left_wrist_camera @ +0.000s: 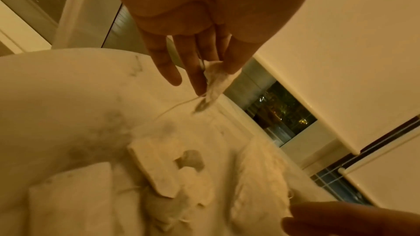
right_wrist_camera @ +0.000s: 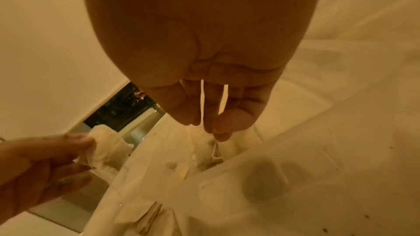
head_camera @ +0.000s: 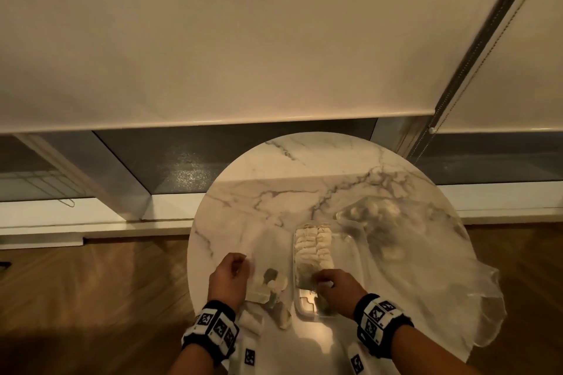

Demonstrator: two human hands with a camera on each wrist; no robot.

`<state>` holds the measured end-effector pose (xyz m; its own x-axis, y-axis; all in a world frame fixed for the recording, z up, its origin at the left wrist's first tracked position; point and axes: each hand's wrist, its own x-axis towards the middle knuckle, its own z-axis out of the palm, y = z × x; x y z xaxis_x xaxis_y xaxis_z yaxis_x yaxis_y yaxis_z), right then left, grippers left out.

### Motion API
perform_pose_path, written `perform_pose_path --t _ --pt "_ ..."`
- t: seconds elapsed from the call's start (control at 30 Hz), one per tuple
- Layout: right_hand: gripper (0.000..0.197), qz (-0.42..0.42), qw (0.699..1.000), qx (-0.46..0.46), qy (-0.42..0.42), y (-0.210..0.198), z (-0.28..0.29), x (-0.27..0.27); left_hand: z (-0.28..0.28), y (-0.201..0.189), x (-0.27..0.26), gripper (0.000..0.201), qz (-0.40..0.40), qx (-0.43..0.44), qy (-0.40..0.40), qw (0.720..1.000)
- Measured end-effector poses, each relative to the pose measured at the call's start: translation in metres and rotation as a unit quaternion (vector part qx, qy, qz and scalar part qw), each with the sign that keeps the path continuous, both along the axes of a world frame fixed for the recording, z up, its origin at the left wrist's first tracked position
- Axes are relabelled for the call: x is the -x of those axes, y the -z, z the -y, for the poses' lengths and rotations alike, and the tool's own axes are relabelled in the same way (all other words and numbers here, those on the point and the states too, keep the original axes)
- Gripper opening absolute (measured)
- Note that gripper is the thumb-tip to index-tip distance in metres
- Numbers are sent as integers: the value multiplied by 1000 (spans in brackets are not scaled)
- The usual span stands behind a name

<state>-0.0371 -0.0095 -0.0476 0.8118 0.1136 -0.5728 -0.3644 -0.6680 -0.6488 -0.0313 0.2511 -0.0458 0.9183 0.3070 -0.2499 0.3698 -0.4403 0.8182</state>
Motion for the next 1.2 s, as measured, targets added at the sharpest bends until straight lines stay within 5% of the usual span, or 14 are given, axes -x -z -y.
perform_pose_path --t 0.2,0.4,0.5,0.6,0.7,0.83,0.93,1.03,1.1,1.2 --pt "25 29 992 -120 37 -2 0 -9 27 -19 10 4 14 121 -17 992" --pt "61 42 955 -292 -22 -14 -3 -5 68 -45 20 7 -24 248 27 968" --pt "47 34 927 -374 -4 -15 -1 -2 86 -47 24 7 -43 257 60 964" --pt "17 51 924 -379 10 -14 8 -1 99 -43 26 7 -53 217 63 973" --pt "12 43 944 -327 11 -13 21 -1 111 -35 28 7 -59 167 39 983" --pt "10 38 977 -201 59 -2 35 -3 116 -27 34 6 -36 -13 51 998" --pt "8 22 987 -121 107 6 42 -7 122 -21 39 10 -26 -131 143 981" --pt "9 18 987 -103 119 8 43 -13 131 -15 44 20 -7 -262 238 935" --pt "8 24 986 -114 120 7 42 -16 135 -11 47 24 -5 -300 275 913" --pt "13 33 986 -134 97 10 34 -21 139 -4 49 26 -18 -281 278 919"
